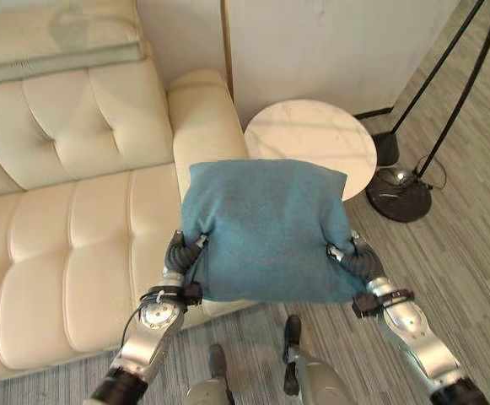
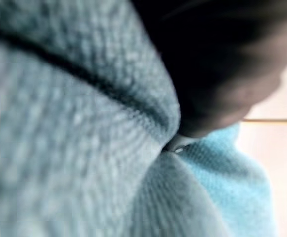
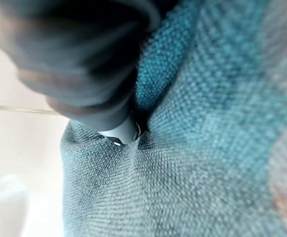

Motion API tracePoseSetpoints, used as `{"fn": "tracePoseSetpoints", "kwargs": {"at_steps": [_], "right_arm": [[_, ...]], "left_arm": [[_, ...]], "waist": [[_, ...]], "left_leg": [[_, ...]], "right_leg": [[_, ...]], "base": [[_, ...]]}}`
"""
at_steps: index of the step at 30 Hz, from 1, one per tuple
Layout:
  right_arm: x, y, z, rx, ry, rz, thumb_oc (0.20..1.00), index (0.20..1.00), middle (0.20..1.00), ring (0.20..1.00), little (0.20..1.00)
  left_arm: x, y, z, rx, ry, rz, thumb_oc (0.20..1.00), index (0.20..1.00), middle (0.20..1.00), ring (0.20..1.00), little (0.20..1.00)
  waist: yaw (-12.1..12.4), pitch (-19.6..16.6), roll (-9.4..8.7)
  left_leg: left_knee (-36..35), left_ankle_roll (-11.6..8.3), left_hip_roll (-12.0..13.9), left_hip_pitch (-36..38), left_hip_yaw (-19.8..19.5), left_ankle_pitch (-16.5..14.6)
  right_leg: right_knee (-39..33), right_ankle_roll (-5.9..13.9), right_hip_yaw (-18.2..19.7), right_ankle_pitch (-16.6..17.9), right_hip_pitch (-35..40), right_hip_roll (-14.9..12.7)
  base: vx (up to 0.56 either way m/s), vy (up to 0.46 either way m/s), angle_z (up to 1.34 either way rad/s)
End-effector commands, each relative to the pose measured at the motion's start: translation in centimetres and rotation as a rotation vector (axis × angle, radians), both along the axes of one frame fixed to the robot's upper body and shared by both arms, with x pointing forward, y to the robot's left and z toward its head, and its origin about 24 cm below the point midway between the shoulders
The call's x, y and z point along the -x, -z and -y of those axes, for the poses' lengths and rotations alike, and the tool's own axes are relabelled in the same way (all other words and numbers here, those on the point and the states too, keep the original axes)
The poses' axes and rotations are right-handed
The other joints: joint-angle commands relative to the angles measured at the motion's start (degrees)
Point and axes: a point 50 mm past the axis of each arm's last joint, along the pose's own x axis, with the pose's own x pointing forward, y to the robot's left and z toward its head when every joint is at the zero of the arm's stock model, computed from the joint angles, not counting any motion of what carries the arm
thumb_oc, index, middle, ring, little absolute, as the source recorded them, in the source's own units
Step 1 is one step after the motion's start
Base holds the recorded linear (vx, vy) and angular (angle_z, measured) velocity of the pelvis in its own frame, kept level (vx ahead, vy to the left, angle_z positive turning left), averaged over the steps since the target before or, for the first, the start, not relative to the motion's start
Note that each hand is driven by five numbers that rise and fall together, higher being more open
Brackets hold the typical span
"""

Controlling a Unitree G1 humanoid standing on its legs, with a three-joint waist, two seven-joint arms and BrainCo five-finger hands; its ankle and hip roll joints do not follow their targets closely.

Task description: Pick up all the scattered cushions and arrange them neatly on the sofa.

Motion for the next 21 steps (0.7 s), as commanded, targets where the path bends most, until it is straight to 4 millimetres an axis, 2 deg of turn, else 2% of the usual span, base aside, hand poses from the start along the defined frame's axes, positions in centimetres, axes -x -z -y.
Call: {"fn": "tracePoseSetpoints", "kwargs": {"at_steps": [1,3,4,6,7,8,9,10,12,15,16,18,19,21], "right_arm": [[0.4,-6.6,-6.0,-0.255,-0.317,0.333,0.200,0.200,0.200,0.200,0.200],[0.6,-6.9,-6.0,-0.247,-0.325,0.356,0.200,0.200,0.200,0.200,0.200],[0.4,-7.2,-5.5,-0.237,-0.310,0.376,0.200,0.200,0.200,0.200,0.200],[0.1,-7.3,-4.9,-0.243,-0.285,0.381,0.200,0.200,0.200,0.200,0.200],[0.1,-7.3,-4.9,-0.244,-0.285,0.381,0.200,0.200,0.200,0.200,0.200],[0.1,-7.5,-4.8,-0.241,-0.280,0.391,0.200,0.200,0.200,0.200,0.200],[0.0,-7.8,-4.8,-0.238,-0.274,0.408,0.200,0.200,0.200,0.200,0.200],[0.0,-7.8,-4.8,-0.239,-0.274,0.408,0.200,0.200,0.200,0.200,0.200],[-0.3,-7.9,-5.1,-0.249,-0.281,0.407,0.200,0.200,0.200,0.200,0.200],[-0.5,-8.1,-4.8,-0.247,-0.261,0.417,0.200,0.200,0.200,0.200,0.200],[-0.5,-8.1,-4.8,-0.247,-0.261,0.417,0.200,0.200,0.200,0.200,0.200],[-0.6,-7.8,-4.0,-0.211,-0.234,0.407,0.200,0.200,0.200,0.200,0.200],[-0.6,-7.8,-4.0,-0.210,-0.234,0.407,0.200,0.200,0.200,0.200,0.200],[-0.5,-7.6,-3.7,-0.207,-0.226,0.397,0.200,0.200,0.200,0.200,0.200]], "left_arm": [[-0.7,-6.1,4.2,0.016,0.197,0.360,0.200,0.200,0.200,0.200,0.200],[-0.6,-6.6,3.7,-0.008,0.204,0.381,0.200,0.200,0.200,0.200,0.200],[-0.8,-7.3,3.6,-0.021,0.205,0.412,0.200,0.200,0.200,0.200,0.200],[-0.9,-7.7,3.3,-0.045,0.216,0.430,0.200,0.200,0.200,0.200,0.200],[-0.9,-7.7,3.3,-0.045,0.216,0.429,0.200,0.200,0.200,0.200,0.200],[-0.9,-7.8,3.3,-0.061,0.224,0.430,0.200,0.200,0.200,0.200,0.200],[-0.7,-7.8,3.1,-0.067,0.217,0.429,0.200,0.200,0.200,0.200,0.200],[-0.7,-7.8,3.0,-0.067,0.218,0.428,0.200,0.200,0.200,0.200,0.200],[-0.8,-7.5,2.7,-0.069,0.208,0.411,0.200,0.200,0.200,0.200,0.200],[-0.6,-7.3,3.0,-0.020,0.226,0.393,0.200,0.200,0.200,0.200,0.200],[-0.6,-7.3,3.0,-0.020,0.226,0.393,0.200,0.200,0.200,0.200,0.200],[-0.7,-7.1,3.7,-0.001,0.257,0.381,0.200,0.200,0.200,0.200,0.200],[-0.7,-7.1,3.7,0.000,0.257,0.380,0.200,0.200,0.200,0.200,0.200],[-0.6,-7.0,4.0,0.010,0.288,0.374,0.200,0.200,0.200,0.200,0.200]], "waist": [[-0.9,-3.6,-0.20],[-0.5,-3.0,-0.22],[-0.1,-2.5,0.04],[1.2,-3.5,0.45],[1.1,-3.5,0.36],[1.7,-4.0,0.31],[3.1,-4.6,-0.33],[2.9,-4.5,-0.36],[4.7,-4.7,-0.91],[5.2,-4.3,-0.43],[5.1,-4.4,-0.37],[3.6,-3.4,0.02],[3.6,-3.4,0.04],[2.5,-3.3,-0.37]], "left_leg": [[4.4,0.66,-1.3,-1.9,-0.7,-4.9],[4.3,0.95,-1.0,-2.1,-1.0,-4.3],[5.5,1.19,-0.4,-3.5,-2.2,-3.3],[5.9,1.17,0.2,-5.2,-3.9,-1.8],[5.9,1.16,0.1,-5.1,-4.1,-1.8],[5.8,0.93,0.3,-5.9,-5.0,-1.0],[6.0,0.42,0.2,-7.3,-6.3,-0.2],[6.0,0.39,0.2,-7.2,-6.4,-0.2],[5.7,-1.93,0.9,-10.5,-7.7,3.1],[5.6,-4.10,2.3,-13.7,-8.5,5.7],[5.6,-4.13,2.3,-13.8,-8.7,5.7],[7.1,-3.23,3.7,-14.7,-4.0,5.2],[7.2,-3.22,3.7,-14.7,-4.0,5.0],[10.2,-2.30,3.8,-13.2,-1.1,2.0]], "right_leg": [[7.1,7.65,3.1,-7.7,1.1,-3.5],[10.8,8.30,4.9,-8.1,0.2,-3.0],[15.5,7.93,7.2,-10.6,0.3,-1.0],[20.3,6.13,7.7,-14.4,2.9,1.5],[20.5,6.13,7.6,-14.6,3.0,1.3],[22.3,5.74,8.0,-15.5,3.9,2.3],[20.2,4.64,8.4,-17.6,6.6,3.3],[20.1,4.61,8.2,-17.6,6.8,3.3],[12.2,3.17,8.2,-19.7,10.6,4.9],[6.8,1.70,7.0,-19.7,11.3,6.0],[6.6,1.67,6.9,-19.7,11.4,6.1],[5.7,1.69,3.1,-18.0,10.0,5.1],[5.7,1.72,3.1,-18.1,10.1,5.1],[4.8,1.87,1.2,-17.2,9.9,3.7]], "base": [[-0.13,0.099,-0.22],[-0.19,0.043,-0.25],[-0.23,-0.012,-0.07],[-0.21,-0.066,0.34],[-0.14,-0.102,0.55],[-0.14,-0.155,0.58],[-0.14,-0.155,0.60],[-0.17,-0.204,0.56],[-0.21,-0.241,0.51],[-0.18,-0.155,0.25],[-0.27,-0.106,0.42],[-0.28,-0.045,0.76],[-0.14,0.019,1.16],[-0.14,0.023,0.99]]}}
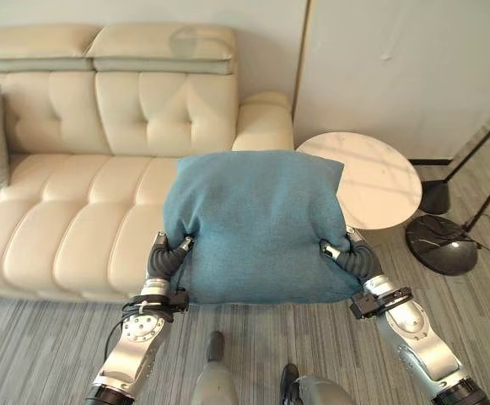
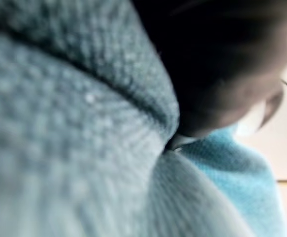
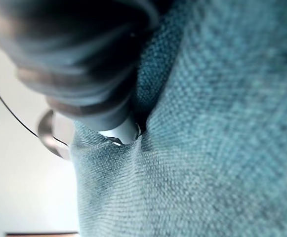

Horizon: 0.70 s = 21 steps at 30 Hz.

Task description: Pick up all the scattered cushions and arrange them neatly on the sofa.

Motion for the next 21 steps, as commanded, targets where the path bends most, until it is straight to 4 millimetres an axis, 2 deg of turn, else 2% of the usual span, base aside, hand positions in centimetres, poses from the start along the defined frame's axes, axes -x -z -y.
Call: {"fn": "tracePoseSetpoints", "kwargs": {"at_steps": [1,4,6,7,8,11,16,19,21], "right_arm": [[0.0,-6.2,-3.8,-0.203,-0.176,0.324,0.200,0.200,0.200,0.200,0.200],[0.3,-5.8,-3.3,-0.196,-0.159,0.304,0.200,0.200,0.200,0.200,0.200],[0.5,-5.4,-2.9,-0.191,-0.141,0.291,0.200,0.200,0.200,0.200,0.200],[0.5,-5.3,-2.7,-0.185,-0.130,0.287,0.200,0.200,0.200,0.200,0.200],[0.6,-5.2,-2.7,-0.178,-0.128,0.283,0.200,0.200,0.200,0.200,0.200],[0.6,-5.1,-2.8,-0.172,-0.135,0.273,0.200,0.200,0.200,0.200,0.200],[0.1,-5.1,-4.0,-0.176,-0.174,0.267,0.200,0.200,0.200,0.200,0.200],[0.0,-5.2,-4.5,-0.170,-0.192,0.268,0.200,0.200,0.200,0.200,0.200],[-0.2,-5.2,-5.0,-0.164,-0.210,0.267,0.200,0.200,0.200,0.200,0.200]], "left_arm": [[-1.5,-6.3,4.8,0.052,0.285,0.330,0.200,0.200,0.200,0.200,0.200],[-1.6,-6.2,5.1,0.069,0.294,0.322,0.200,0.200,0.200,0.200,0.200],[-1.8,-6.1,5.3,0.079,0.293,0.316,0.200,0.200,0.200,0.200,0.200],[-1.8,-6.1,5.4,0.081,0.295,0.311,0.200,0.200,0.200,0.200,0.200],[-1.7,-6.1,5.3,0.077,0.299,0.308,0.200,0.200,0.200,0.200,0.200],[-1.7,-5.9,5.2,0.071,0.299,0.297,0.200,0.200,0.200,0.200,0.200],[-1.5,-5.6,4.6,0.041,0.301,0.273,0.200,0.200,0.200,0.200,0.200],[-1.6,-5.6,4.5,0.026,0.307,0.271,0.200,0.200,0.200,0.200,0.200],[-1.8,-5.6,4.5,0.011,0.308,0.270,0.200,0.200,0.200,0.200,0.200]], "waist": [[-3.2,-2.5,-3.32],[-5.2,-3.3,-3.45],[-6.6,-3.7,-2.85],[-7.2,-4.0,-2.45],[-7.6,-4.0,-1.91],[-7.9,-4.0,-1.86],[-6.7,-3.7,-2.90],[-6.2,-3.7,-2.99],[-6.2,-3.3,-3.14]], "left_leg": [[7.4,-3.31,-4.7,2.0,5.2,0.8],[9.1,-3.51,-3.4,5.7,9.6,-2.4],[7.5,-4.06,-1.3,8.1,14.4,-2.0],[6.5,-5.01,-0.4,9.5,15.9,-2.6],[5.4,-5.43,0.4,10.4,18.3,-1.9],[5.1,-5.69,0.3,10.6,18.3,-1.7],[7.3,-3.42,-2.5,9.0,16.8,-5.1],[7.0,-1.61,-5.2,8.8,15.5,-6.7],[5.9,-0.04,-7.6,9.4,14.4,-7.4]], "right_leg": [[-16.7,9.58,-0.3,3.5,11.9,-3.5],[-17.7,9.80,-3.5,4.4,11.9,-5.1],[-18.1,10.07,-6.9,4.7,12.3,-6.0],[-18.3,10.60,-7.9,3.9,13.1,-6.3],[-18.4,10.75,-10.0,4.3,13.6,-6.9],[-18.6,11.01,-11.2,4.7,14.3,-7.6],[-17.3,12.51,-10.4,5.3,14.7,-10.5],[-14.3,13.34,-9.0,5.4,13.7,-12.3],[-8.9,14.33,-7.0,7.5,11.5,-14.4]], "base": [[-0.14,0.031,0.39],[-0.08,0.058,0.51],[0.00,0.110,0.87],[0.07,0.179,0.96],[0.11,0.177,1.09],[0.08,0.154,0.85],[0.12,0.236,0.22],[0.11,0.240,0.10],[0.13,0.287,0.08]]}}
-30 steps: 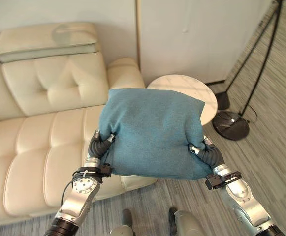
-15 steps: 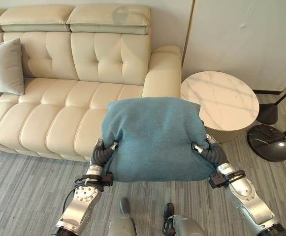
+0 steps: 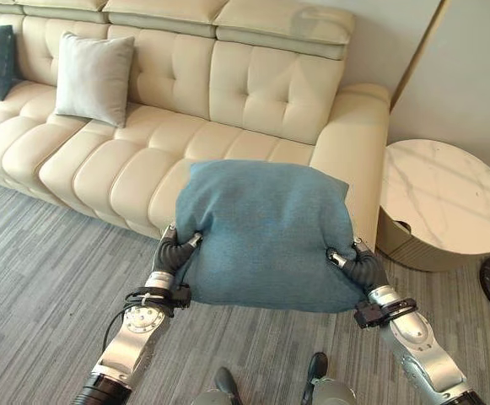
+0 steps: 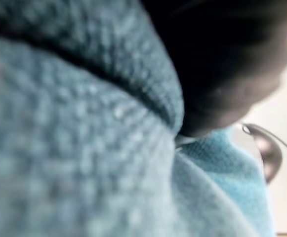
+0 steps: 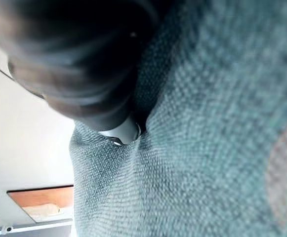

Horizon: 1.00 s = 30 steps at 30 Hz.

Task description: Pick up all the scattered cushions and arrange them neatly on the sofa.

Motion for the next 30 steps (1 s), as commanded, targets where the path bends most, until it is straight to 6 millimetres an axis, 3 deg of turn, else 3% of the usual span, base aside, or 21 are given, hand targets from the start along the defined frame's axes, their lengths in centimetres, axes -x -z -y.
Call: {"fn": "tracePoseSetpoints", "kwargs": {"at_steps": [1,2,4,7,12,15,16,18,19,22,24,25,27,30], "right_arm": [[-1.0,-6.0,-4.8,-0.089,-0.231,0.313,0.200,0.200,0.200,0.200,0.200],[-1.2,-6.1,-5.2,-0.078,-0.249,0.317,0.200,0.200,0.200,0.200,0.200],[-1.2,-6.2,-5.4,-0.075,-0.253,0.325,0.200,0.200,0.200,0.200,0.200],[-1.4,-6.1,-5.4,-0.078,-0.259,0.314,0.200,0.200,0.200,0.200,0.200],[-1.5,-5.8,-4.9,-0.078,-0.249,0.298,0.200,0.200,0.200,0.200,0.200],[-1.3,-5.4,-4.2,-0.064,-0.237,0.284,0.200,0.200,0.200,0.200,0.200],[-1.3,-5.4,-4.2,-0.064,-0.237,0.283,0.200,0.200,0.200,0.200,0.200],[-0.9,-4.9,-3.4,-0.050,-0.215,0.263,0.200,0.200,0.200,0.200,0.200],[-0.9,-4.7,-3.1,-0.042,-0.211,0.253,0.200,0.200,0.200,0.200,0.200],[-0.6,-4.3,-1.8,-0.011,-0.174,0.236,0.200,0.200,0.200,0.200,0.200],[-0.4,-4.1,-1.0,0.004,-0.148,0.230,0.200,0.200,0.200,0.200,0.200],[-0.4,-3.9,-0.9,0.007,-0.143,0.220,0.200,0.200,0.200,0.200,0.200],[-0.5,-4.0,-0.5,0.024,-0.126,0.223,0.200,0.200,0.200,0.200,0.200],[-0.5,-4.3,0.1,0.023,-0.100,0.239,0.200,0.200,0.200,0.200,0.200]], "left_arm": [[-0.8,-4.5,4.7,0.057,0.249,0.244,0.200,0.200,0.200,0.200,0.200],[-0.8,-4.3,4.7,0.046,0.253,0.238,0.200,0.200,0.200,0.200,0.200],[-0.9,-4.2,4.7,0.039,0.253,0.234,0.200,0.200,0.200,0.200,0.200],[-1.0,-4.0,4.9,0.043,0.267,0.224,0.200,0.200,0.200,0.200,0.200],[-1.2,-3.5,4.9,0.047,0.258,0.202,0.200,0.200,0.200,0.200,0.200],[-1.1,-3.3,5.3,0.066,0.274,0.201,0.200,0.200,0.200,0.200,0.200],[-1.1,-3.3,5.4,0.067,0.275,0.200,0.200,0.200,0.200,0.200,0.200],[-0.7,-2.8,5.7,0.069,0.290,0.178,0.200,0.200,0.200,0.200,0.200],[-0.6,-2.6,5.8,0.083,0.287,0.171,0.200,0.200,0.200,0.200,0.200],[-0.4,-2.0,5.8,0.094,0.283,0.146,0.200,0.200,0.200,0.200,0.200],[-0.4,-1.7,5.7,0.097,0.272,0.135,0.200,0.200,0.200,0.200,0.200],[-0.4,-1.6,5.7,0.100,0.271,0.129,0.200,0.200,0.200,0.200,0.200],[-0.4,-1.5,5.7,0.099,0.271,0.122,0.200,0.200,0.200,0.200,0.200],[-0.3,-1.7,5.4,0.082,0.272,0.129,0.200,0.200,0.200,0.200,0.200]], "waist": [[-2.0,-2.3,-1.97],[-2.3,-1.6,-1.51],[-2.4,-0.9,-1.24],[-3.7,-0.3,-0.38],[-5.6,0.7,-0.13],[-6.3,0.2,-0.02],[-6.3,0.3,0.09],[-6.8,-0.7,-0.02],[-7.4,-0.8,-0.43],[-8.1,-1.4,-0.13],[-8.1,-1.8,0.06],[-8.2,-1.8,0.01],[-8.1,-2.3,-0.34],[-7.3,-2.6,-1.77]], "left_leg": [[4.2,-0.09,-0.9,-4.2,-5.4,-4.2],[3.7,1.06,-2.2,-3.2,-6.1,-5.0],[3.5,1.85,-2.5,-3.2,-5.5,-4.2],[2.4,1.83,-4.3,-0.8,-7.0,-5.0],[1.5,1.09,-5.9,2.3,-9.2,-7.3],[2.6,0.60,-6.9,5.2,-9.5,-10.4],[2.7,0.57,-6.8,5.3,-9.5,-10.6],[4.7,-0.28,-7.1,6.0,-9.8,-11.9],[7.1,-1.04,-7.4,5.1,-9.4,-10.8],[13.0,-4.12,-5.0,4.6,-7.8,-8.5],[18.4,-6.60,-3.3,3.3,-7.7,-4.6],[17.6,-6.86,-2.4,2.9,-6.9,-4.1],[14.6,-5.53,-1.2,1.4,-5.4,-5.9],[12.4,-4.33,-0.1,-2.5,-7.1,-6.6]], "right_leg": [[8.6,4.58,5.3,-5.3,3.1,-0.7],[14.1,4.43,7.6,-5.3,0.4,-0.2],[15.8,3.32,8.2,-4.9,-1.8,1.0],[13.0,2.15,10.3,-7.3,-5.6,5.6],[6.2,3.77,7.4,-4.6,-11.0,6.8],[3.9,3.86,1.4,-3.9,-10.8,6.4],[3.8,3.87,1.3,-3.9,-10.5,6.5],[1.6,2.82,1.4,-3.5,-8.3,6.7],[0.8,1.99,1.3,-2.0,-7.8,6.4],[-1.7,1.09,1.1,-1.6,-4.6,7.0],[-3.6,-0.08,1.7,-2.4,-2.0,8.4],[-4.4,-0.19,1.7,-3.0,-1.1,8.7],[-5.3,0.20,2.7,-4.0,-0.2,8.4],[-4.2,0.12,5.5,-5.4,0.3,8.0]], "base": [[0.15,0.348,0.09],[0.12,0.263,0.13],[0.05,0.178,0.21],[0.16,0.125,-0.02],[0.23,0.027,0.32],[0.32,-0.031,0.46],[0.32,-0.074,0.25],[0.21,-0.094,0.15],[0.22,-0.159,0.14],[0.21,-0.138,0.26],[0.22,-0.134,0.01],[0.15,-0.073,-0.29],[0.13,0.014,-0.17],[0.14,0.025,-0.31]]}}
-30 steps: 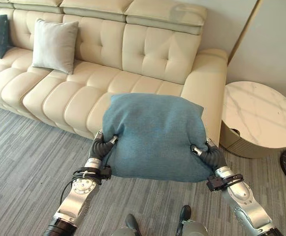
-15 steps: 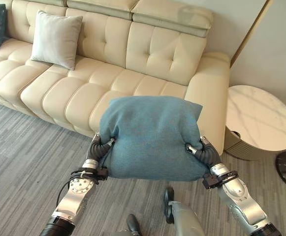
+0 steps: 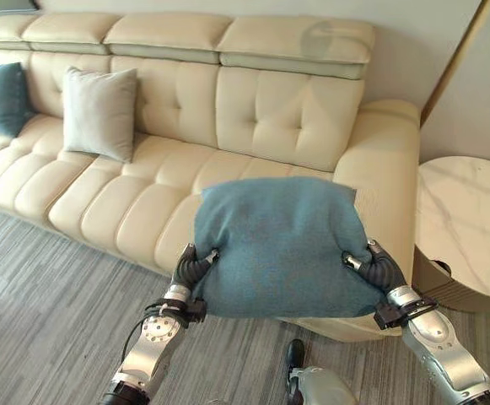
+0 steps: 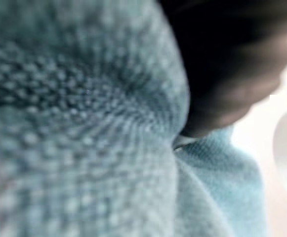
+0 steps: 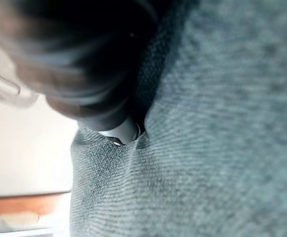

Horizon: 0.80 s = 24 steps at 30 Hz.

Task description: Pick up all the scattered cushions and arrange them neatly on the sofa.

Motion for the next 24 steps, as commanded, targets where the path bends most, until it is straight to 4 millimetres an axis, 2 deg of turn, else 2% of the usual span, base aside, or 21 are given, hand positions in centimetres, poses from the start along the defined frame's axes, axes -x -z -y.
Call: {"fn": "tracePoseSetpoints", "kwargs": {"at_steps": [1,2,4,5,6,8,9,13,17,18,19,20,23,24], "right_arm": [[-0.2,-3.9,-3.6,-0.141,-0.154,0.235,0.200,0.200,0.200,0.200,0.200],[-0.1,-3.6,-3.6,-0.139,-0.144,0.223,0.200,0.200,0.200,0.200,0.200],[-0.1,-3.6,-3.6,-0.139,-0.144,0.223,0.200,0.200,0.200,0.200,0.200],[-0.1,-3.3,-3.6,-0.141,-0.130,0.217,0.200,0.200,0.200,0.200,0.200],[-0.1,-3.4,-3.6,-0.141,-0.129,0.218,0.200,0.200,0.200,0.200,0.200],[-0.1,-3.3,-3.5,-0.143,-0.117,0.218,0.200,0.200,0.200,0.200,0.200],[-0.2,-3.5,-3.2,-0.139,-0.108,0.225,0.200,0.200,0.200,0.200,0.200],[-0.5,-3.9,-3.8,-0.147,-0.132,0.241,0.200,0.200,0.200,0.200,0.200],[-1.1,-4.6,-5.0,-0.155,-0.166,0.276,0.200,0.200,0.200,0.200,0.200],[-1.3,-4.8,-5.5,-0.161,-0.181,0.285,0.200,0.200,0.200,0.200,0.200],[-1.4,-4.8,-5.9,-0.178,-0.189,0.289,0.200,0.200,0.200,0.200,0.200],[-1.5,-4.8,-6.3,-0.190,-0.201,0.288,0.200,0.200,0.200,0.200,0.200],[-1.4,-4.6,-6.7,-0.189,-0.222,0.277,0.200,0.200,0.200,0.200,0.200],[-1.5,-4.7,-7.1,-0.197,-0.241,0.277,0.200,0.200,0.200,0.200,0.200]], "left_arm": [[-0.2,-4.2,2.7,0.026,0.183,0.231,0.200,0.200,0.200,0.200,0.200],[0.0,-4.1,2.3,0.018,0.174,0.226,0.200,0.200,0.200,0.200,0.200],[0.0,-4.1,2.3,0.018,0.174,0.225,0.200,0.200,0.200,0.200,0.200],[0.0,-4.2,1.9,0.021,0.142,0.228,0.200,0.200,0.200,0.200,0.200],[0.0,-4.2,1.9,0.021,0.142,0.228,0.200,0.200,0.200,0.200,0.200],[-0.2,-4.5,1.9,0.034,0.124,0.241,0.200,0.200,0.200,0.200,0.200],[-0.3,-4.5,2.0,0.049,0.118,0.246,0.200,0.200,0.200,0.200,0.200],[-0.2,-4.5,1.8,0.042,0.128,0.247,0.200,0.200,0.200,0.200,0.200],[-0.6,-4.5,1.2,0.009,0.112,0.247,0.200,0.200,0.200,0.200,0.200],[-0.6,-4.6,1.0,0.005,0.106,0.251,0.200,0.200,0.200,0.200,0.200],[-0.6,-4.6,0.7,-0.001,0.089,0.252,0.200,0.200,0.200,0.200,0.200],[-0.5,-4.5,0.6,-0.002,0.090,0.246,0.200,0.200,0.200,0.200,0.200],[-0.3,-4.1,0.4,-0.006,0.091,0.233,0.200,0.200,0.200,0.200,0.200],[-0.3,-4.1,0.2,-0.005,0.082,0.231,0.200,0.200,0.200,0.200,0.200]], "waist": [[0.9,-4.0,-4.51],[1.7,-4.3,-5.03],[1.7,-4.3,-5.07],[3.0,-4.3,-5.05],[3.0,-4.4,-5.03],[3.5,-4.2,-4.69],[3.2,-4.5,-3.39],[3.4,-5.3,-3.50],[3.4,-4.7,-3.53],[3.7,-4.4,-3.33],[4.2,-4.3,-3.09],[4.4,-4.6,-2.77],[4.1,-4.7,-2.65],[4.2,-4.7,-2.07]], "left_leg": [[1.6,4.31,-1.9,-2.3,-0.9,-0.2],[-1.4,3.79,0.8,-3.8,-2.7,3.3],[-1.6,3.77,0.7,-3.7,-2.7,3.4],[-6.6,2.61,3.9,-6.4,-6.8,9.6],[-6.8,2.62,3.9,-6.5,-6.7,9.9],[-9.4,1.74,5.3,-7.9,-10.1,12.5],[-10.0,1.48,4.7,-7.0,-11.7,11.1],[-7.5,3.59,1.8,-5.6,-8.9,7.8],[-6.4,7.16,-1.1,-4.1,-4.7,4.8],[-6.7,7.75,-1.3,-3.6,-3.4,4.6],[-7.1,8.17,-1.7,-2.9,-2.1,4.0],[-7.6,8.23,-2.0,-2.5,-1.5,4.1],[-9.3,8.30,-3.2,-0.5,-1.3,4.0],[-10.7,8.33,-3.8,0.6,-1.1,3.5]], "right_leg": [[2.3,10.44,4.5,-5.2,-0.4,-3.7],[2.7,10.38,6.6,-6.5,1.2,-3.3],[2.8,10.38,6.7,-6.5,1.2,-3.3],[4.4,10.25,9.2,-8.5,2.7,-2.7],[4.4,10.20,9.2,-8.3,2.4,-2.7],[5.8,10.04,11.3,-9.8,3.1,-2.3],[7.2,10.81,13.8,-11.7,4.5,-2.7],[9.7,12.62,17.5,-11.1,4.2,-6.1],[18.3,14.55,20.1,-7.4,-0.9,-8.5],[20.6,14.77,19.1,-6.4,-2.3,-9.0],[22.4,14.90,16.6,-5.9,-3.4,-10.2],[22.3,14.61,14.7,-5.6,-4.1,-10.1],[20.0,14.26,13.0,-6.1,-4.9,-8.5],[17.3,13.40,10.4,-6.0,-8.1,-7.1]], "base": [[0.29,0.056,-1.00],[0.26,0.054,-0.93],[0.23,0.082,-0.77],[0.25,0.116,-0.70],[0.34,0.167,-0.46],[0.34,0.245,-0.43],[0.49,0.417,-0.97],[0.32,0.338,-0.80],[0.16,0.258,-0.68],[0.09,0.210,-0.63],[0.11,0.184,-0.53],[0.14,0.152,-0.43],[0.12,0.056,-0.56],[0.20,0.025,-0.45]]}}
